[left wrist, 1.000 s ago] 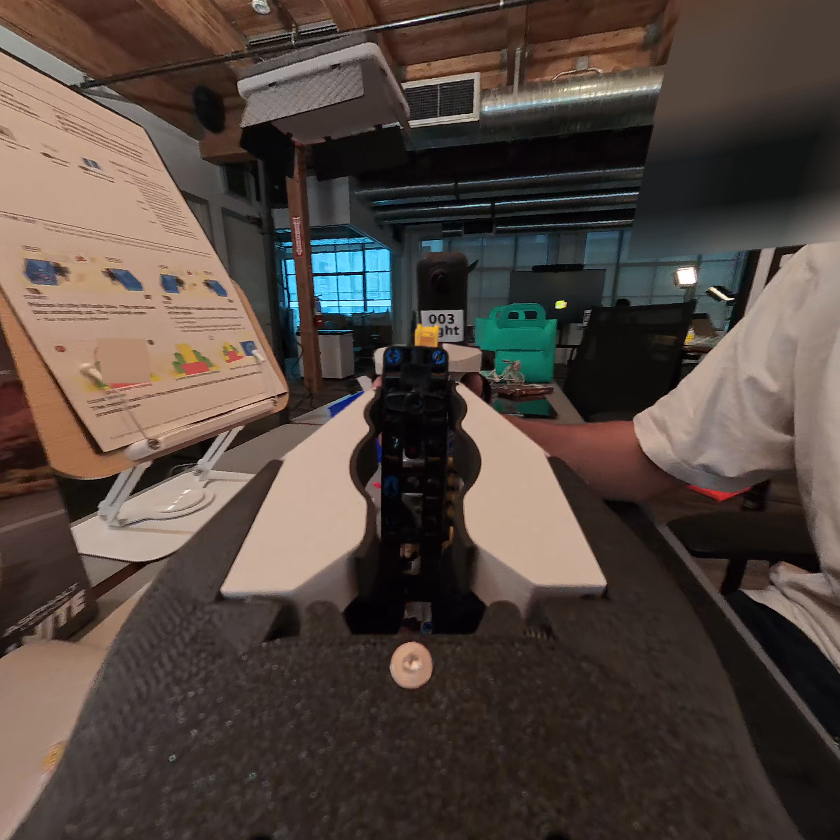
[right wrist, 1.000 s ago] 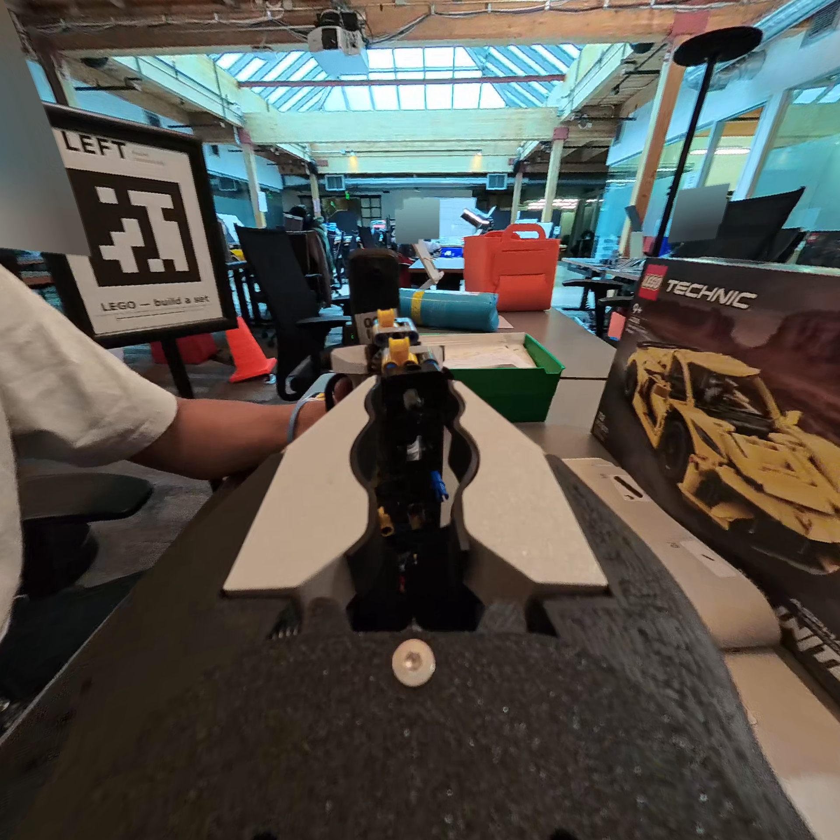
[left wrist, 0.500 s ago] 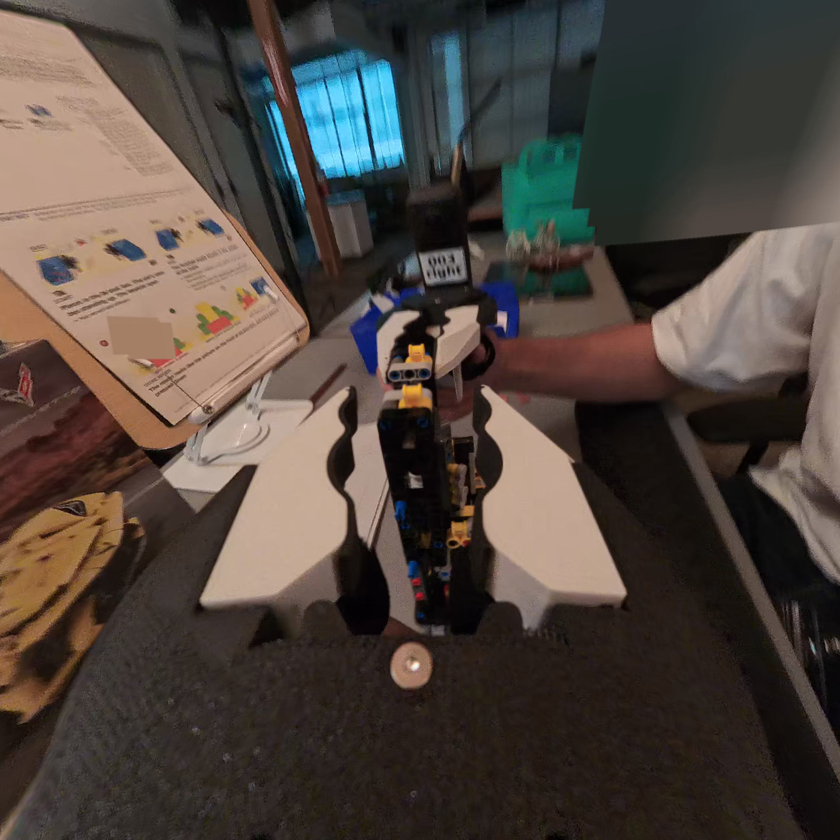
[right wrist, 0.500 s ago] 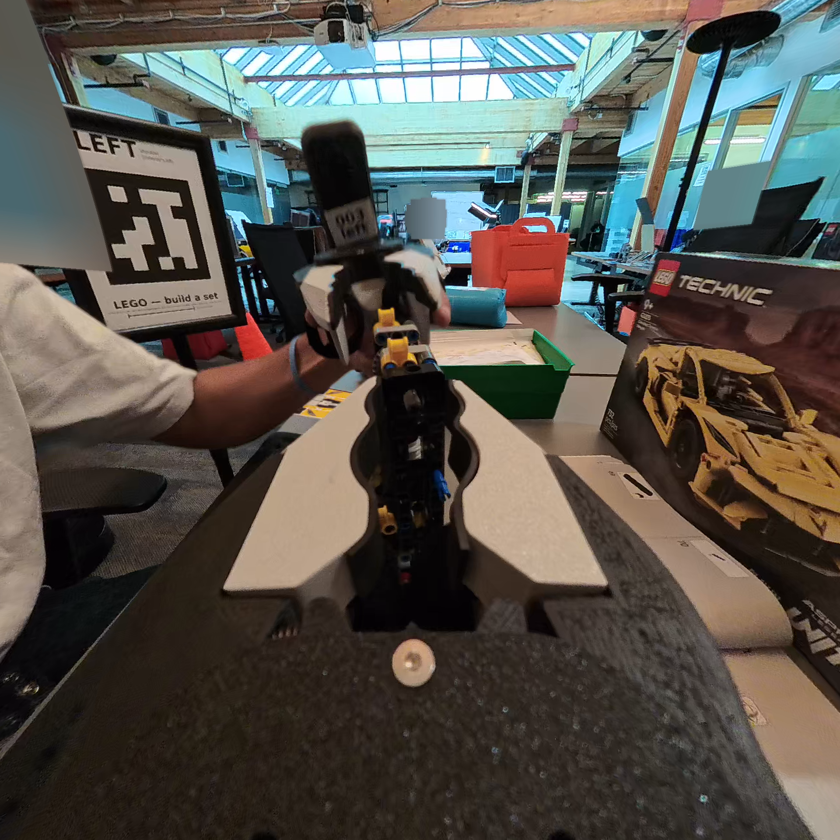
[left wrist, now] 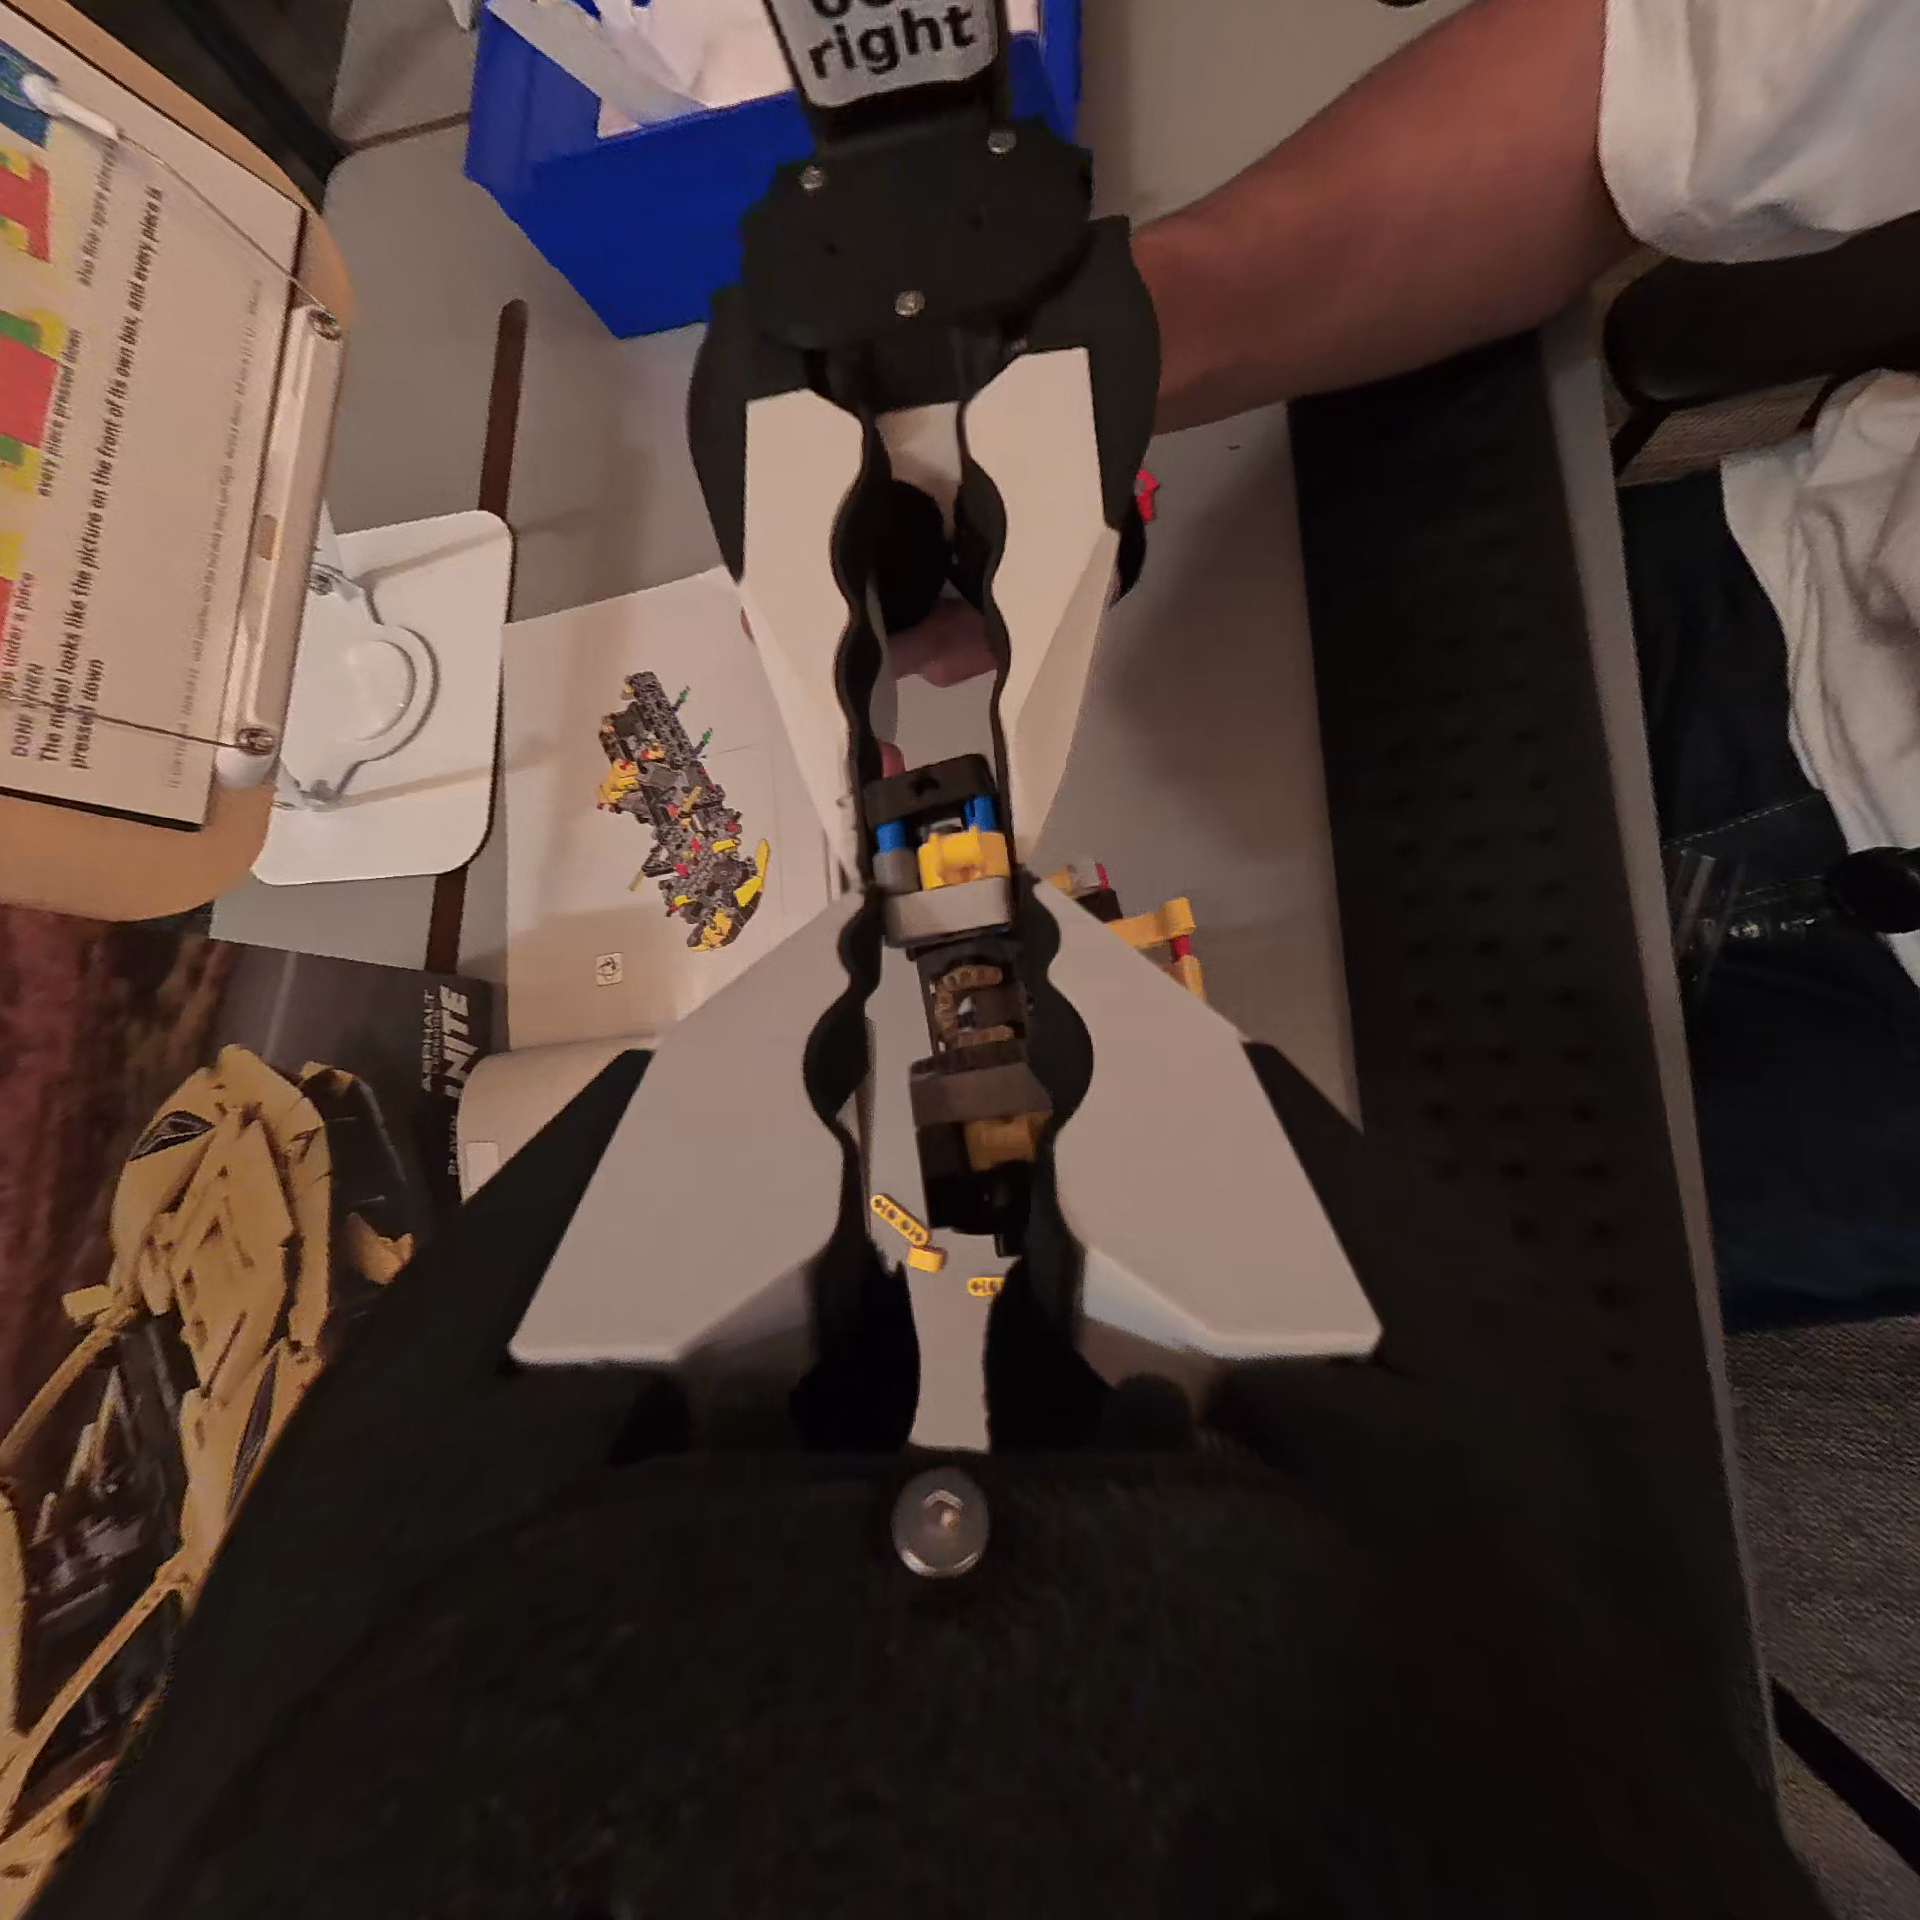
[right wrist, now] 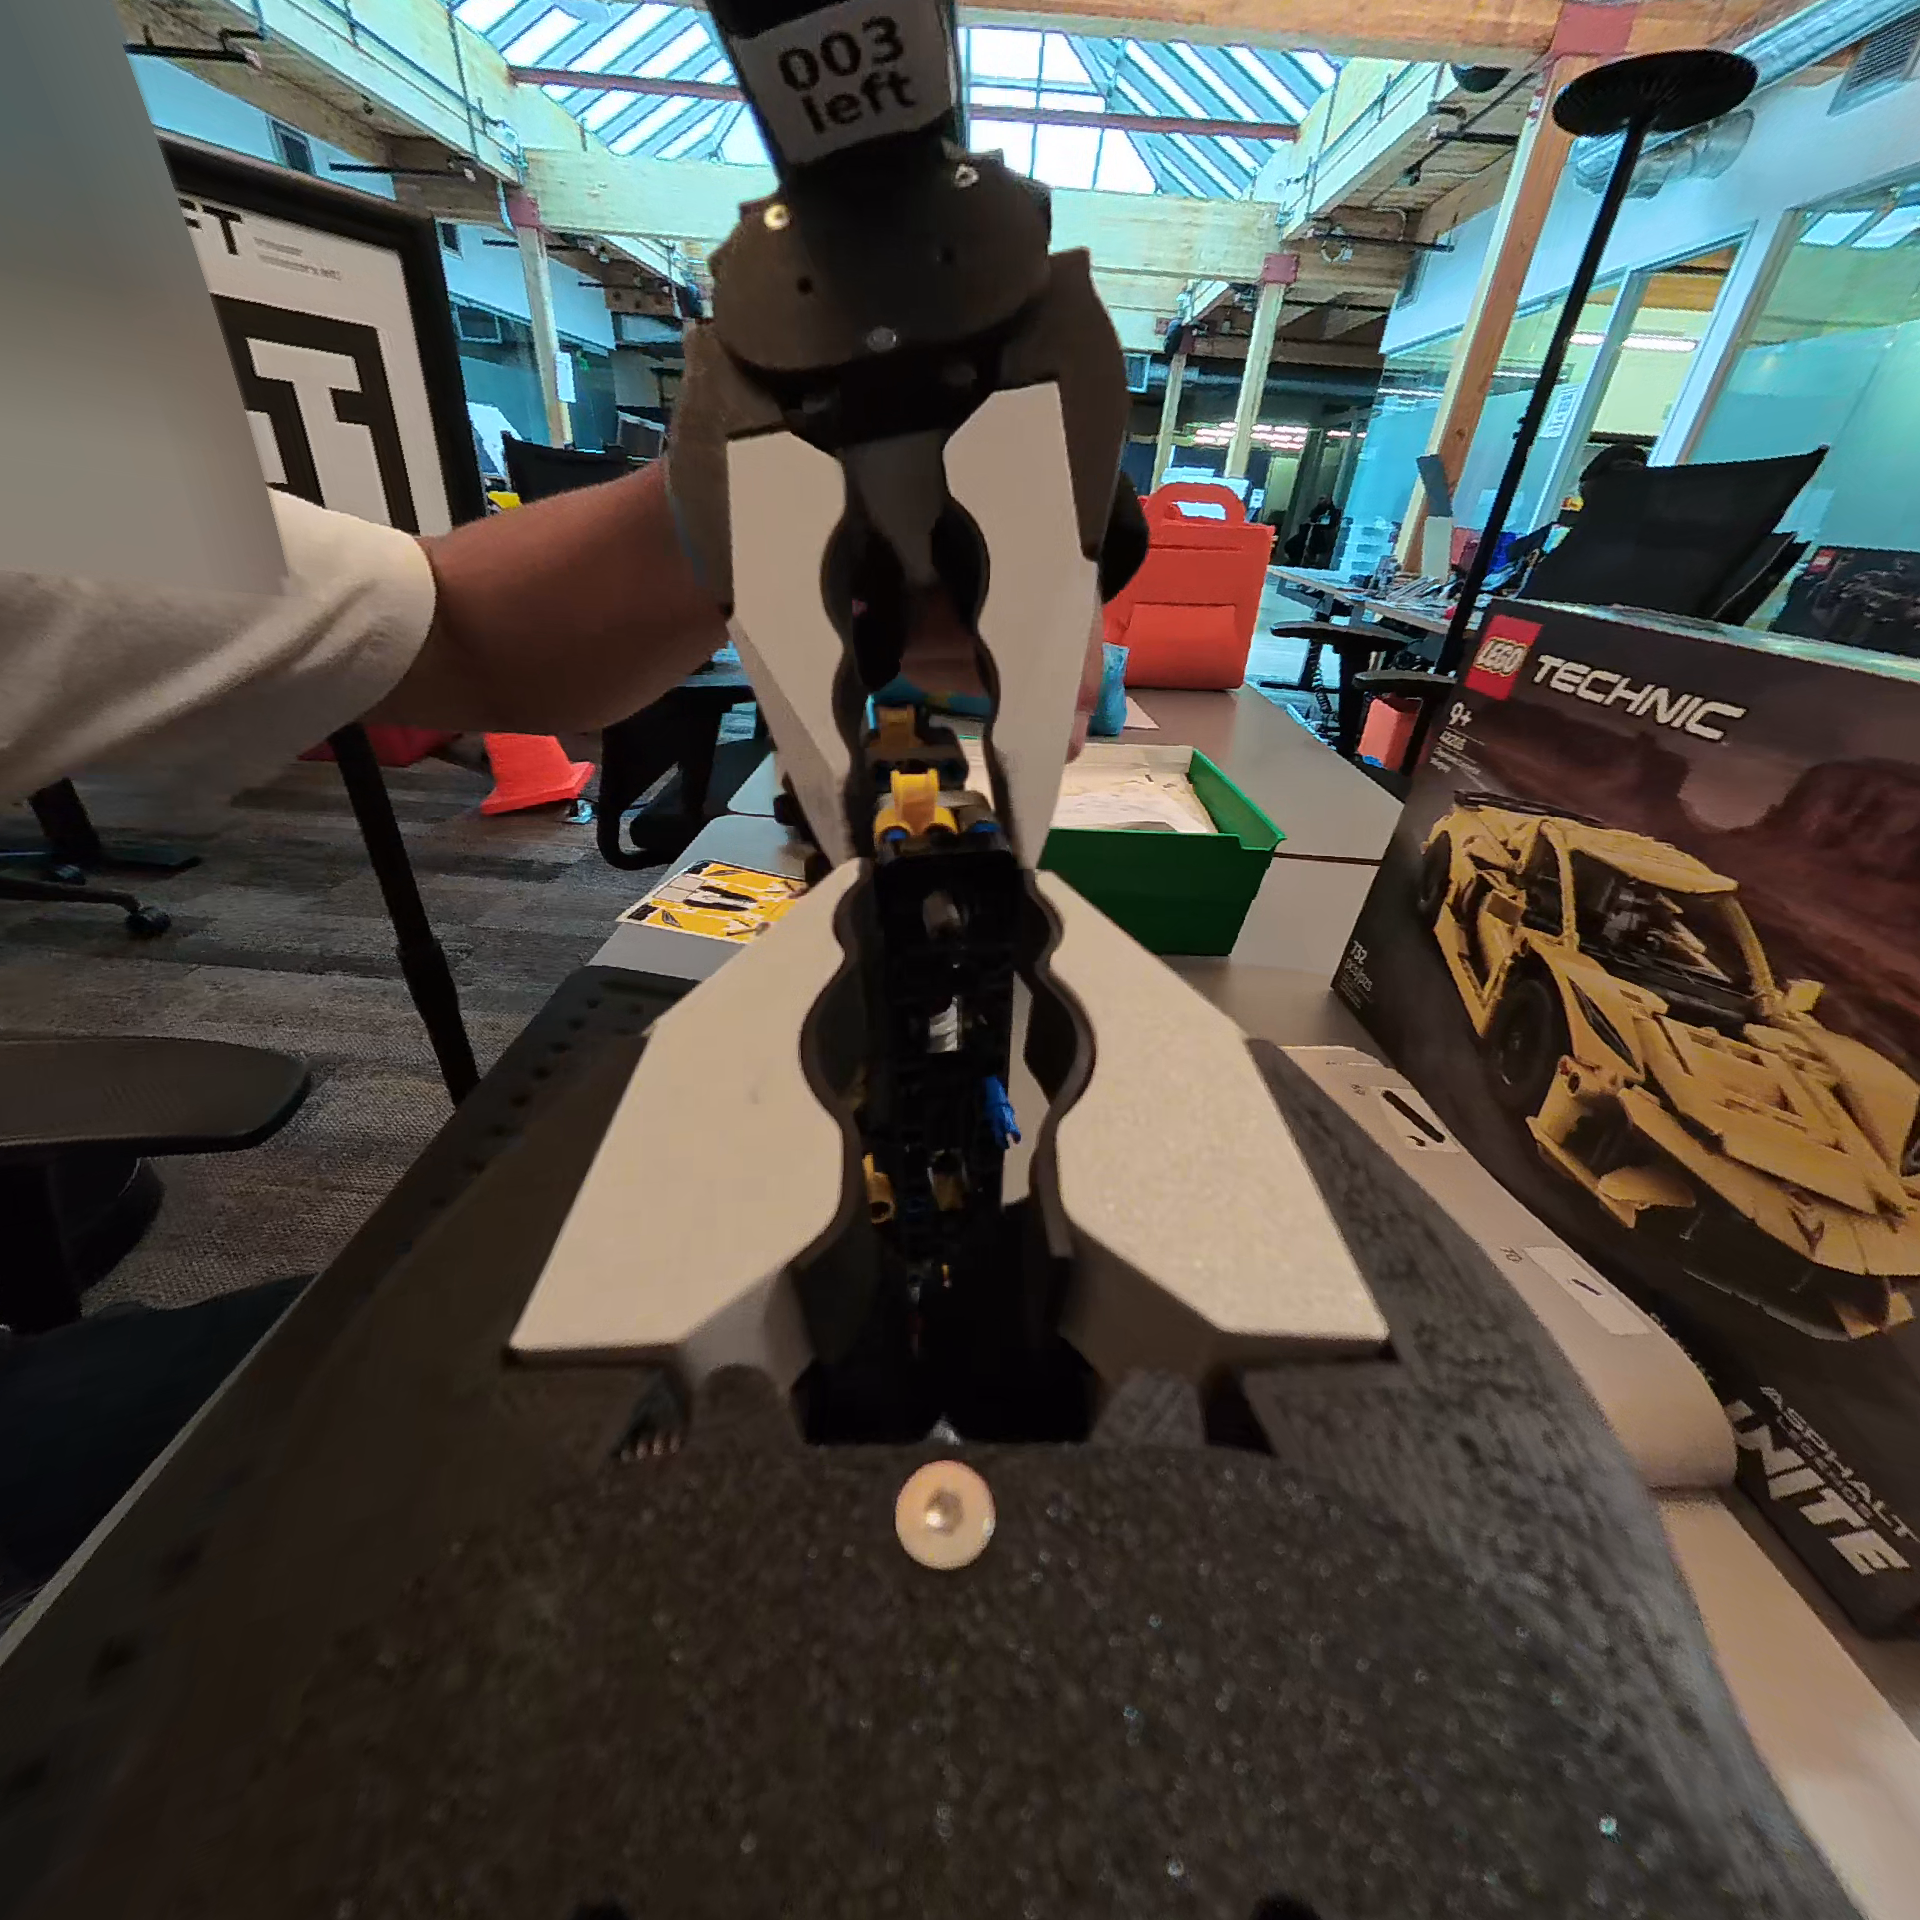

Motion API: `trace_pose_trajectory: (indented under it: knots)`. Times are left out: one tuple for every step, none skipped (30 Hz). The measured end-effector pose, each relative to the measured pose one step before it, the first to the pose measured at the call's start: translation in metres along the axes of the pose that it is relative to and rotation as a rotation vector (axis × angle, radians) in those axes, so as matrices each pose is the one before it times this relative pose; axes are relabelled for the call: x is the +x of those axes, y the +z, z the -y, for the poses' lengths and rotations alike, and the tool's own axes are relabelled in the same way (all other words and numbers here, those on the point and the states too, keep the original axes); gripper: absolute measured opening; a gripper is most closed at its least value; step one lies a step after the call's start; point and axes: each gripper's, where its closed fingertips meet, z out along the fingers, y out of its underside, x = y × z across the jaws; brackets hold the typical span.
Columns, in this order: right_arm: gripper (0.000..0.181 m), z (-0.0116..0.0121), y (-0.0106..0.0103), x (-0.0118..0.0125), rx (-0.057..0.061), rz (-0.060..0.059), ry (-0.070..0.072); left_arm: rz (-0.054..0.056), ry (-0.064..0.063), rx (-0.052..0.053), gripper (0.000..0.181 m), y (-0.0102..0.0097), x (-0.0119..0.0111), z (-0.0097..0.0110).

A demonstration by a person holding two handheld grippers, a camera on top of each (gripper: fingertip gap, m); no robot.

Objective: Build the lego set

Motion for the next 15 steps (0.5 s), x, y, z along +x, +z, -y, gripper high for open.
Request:
trace_pose_trajectory:
  knots:
    - [0.025,-0.00029,-0.00092,0.00101,0.0001,-0.0031,0.0018,0.0110,-0.0013,0.0048,0.025,0.00098,-0.00118,0.00041]
    - [0.025,-0.00007,-0.00088,0.00082,0.0027,-0.0058,-0.0001,0.0086,-0.0047,0.0025,0.025,0.00081,-0.00096,0.00040]
    - [0.025,-0.00009,-0.00046,0.00099,0.0037,-0.0098,-0.0054,0.0092,-0.0012,-0.0018,0.025,0.00045,-0.00106,-0.00019]
    - [0.024,-0.00002,0.00011,0.00133,0.0037,-0.0187,-0.0108,0.0098,0.0004,-0.0046,0.025,0.00017,-0.00132,-0.00039]
    - [0.024,-0.00004,0.00031,0.00093,0.0035,-0.0178,-0.0096,0.0063,-0.0016,-0.0048,0.025,0.00000,-0.00105,-0.00056]
    - [0.025,0.00005,0.00021,0.00104,0.0027,-0.0175,-0.0085,0.0045,-0.0058,-0.0035,0.024,-0.00006,-0.00092,-0.00039]
    - [0.025,-0.00008,0.00013,0.00111,0.0034,-0.0161,-0.0044,0.0043,-0.0070,-0.0032,0.024,0.00003,-0.00092,-0.00031]
    - [0.025,0.00008,-0.00016,0.00074,0.0026,-0.0082,0.0059,0.0052,-0.0041,-0.0007,0.024,0.00015,-0.00074,-0.00014]
    - [0.025,-0.00037,0.00013,0.00095,-0.0008,-0.0068,0.0063,0.0063,-0.0022,-0.0020,0.024,0.00020,-0.00095,-0.00029]
    - [0.025,-0.00012,0.00004,0.00050,-0.0012,-0.0026,0.0052,0.0046,-0.0020,-0.0014,0.024,0.00011,-0.00053,-0.00014]
    - [0.025,0.00008,0.00001,0.00030,-0.0016,-0.0037,-0.0004,0.0020,-0.0007,-0.0003,0.024,0.00005,-0.00021,-0.00010]
    - [0.025,-0.00006,0.00008,-0.00023,0.0002,-0.0048,-0.0083,-0.0027,-0.0009,-0.0002,0.024,-0.00023,0.00038,-0.00013]
    - [0.025,0.00000,0.00022,-0.00115,0.0016,0.0079,0.0042,-0.0074,-0.0002,0.0012,0.024,-0.00056,0.00118,0.00013]
    - [0.025,0.00021,0.00016,-0.00149,0.0014,0.0201,0.0183,-0.0052,0.0029,0.0018,0.024,-0.00035,0.00127,0.00031]
    - [0.024,0.00017,-0.00046,-0.00094,-0.0012,0.0220,0.0188,0.0015,0.0050,0.0014,0.024,0.00007,0.00046,0.00037]
